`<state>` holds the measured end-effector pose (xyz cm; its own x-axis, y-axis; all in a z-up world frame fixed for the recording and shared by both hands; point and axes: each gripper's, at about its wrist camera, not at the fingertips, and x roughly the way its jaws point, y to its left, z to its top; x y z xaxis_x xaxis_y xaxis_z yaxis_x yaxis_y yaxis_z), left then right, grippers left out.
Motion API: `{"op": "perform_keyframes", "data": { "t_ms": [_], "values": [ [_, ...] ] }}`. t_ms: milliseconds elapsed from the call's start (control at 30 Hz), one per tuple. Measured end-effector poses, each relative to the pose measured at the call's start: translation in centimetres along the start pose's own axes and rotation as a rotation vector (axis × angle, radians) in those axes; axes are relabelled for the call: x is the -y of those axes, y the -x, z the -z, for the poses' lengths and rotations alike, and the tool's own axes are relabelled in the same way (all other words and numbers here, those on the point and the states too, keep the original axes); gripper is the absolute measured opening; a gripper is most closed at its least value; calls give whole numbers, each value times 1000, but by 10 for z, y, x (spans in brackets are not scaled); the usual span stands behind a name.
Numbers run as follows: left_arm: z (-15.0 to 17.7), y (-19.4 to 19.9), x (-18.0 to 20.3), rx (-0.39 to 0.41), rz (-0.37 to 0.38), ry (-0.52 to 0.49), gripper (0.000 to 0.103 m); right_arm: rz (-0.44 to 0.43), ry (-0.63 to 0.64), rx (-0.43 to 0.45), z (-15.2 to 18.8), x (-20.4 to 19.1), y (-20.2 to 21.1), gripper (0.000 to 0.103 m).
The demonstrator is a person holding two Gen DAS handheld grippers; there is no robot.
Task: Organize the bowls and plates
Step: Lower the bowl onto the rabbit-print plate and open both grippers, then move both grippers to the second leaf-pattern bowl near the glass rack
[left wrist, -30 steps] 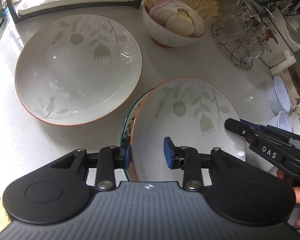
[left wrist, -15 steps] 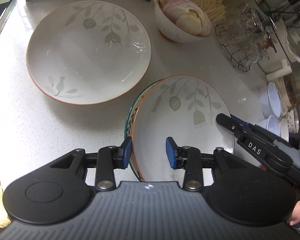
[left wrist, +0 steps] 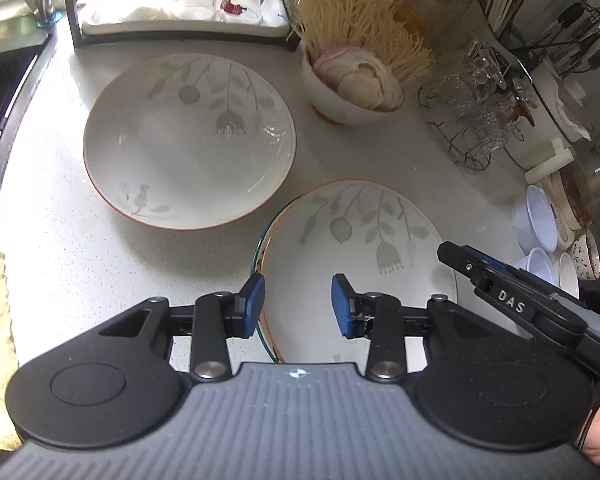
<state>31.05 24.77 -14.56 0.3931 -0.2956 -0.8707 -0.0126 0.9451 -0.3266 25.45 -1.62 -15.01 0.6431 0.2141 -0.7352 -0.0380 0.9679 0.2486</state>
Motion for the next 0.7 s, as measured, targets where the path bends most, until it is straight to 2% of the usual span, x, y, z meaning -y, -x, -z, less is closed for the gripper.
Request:
{"op": "perform_keyframes", "data": {
  "t_ms": [367, 467, 700],
  "values": [
    [2, 64, 26, 157, -11, -30, 43, -56, -12, 81, -4, -17, 56, 35],
    [5, 80, 28, 179, 12, -19, 43, -58, -2, 106, -7, -24, 74, 35],
    [11, 105, 37, 228, 13, -47, 43, -57, 27, 162, -15, -33, 116, 35]
  ]
}}
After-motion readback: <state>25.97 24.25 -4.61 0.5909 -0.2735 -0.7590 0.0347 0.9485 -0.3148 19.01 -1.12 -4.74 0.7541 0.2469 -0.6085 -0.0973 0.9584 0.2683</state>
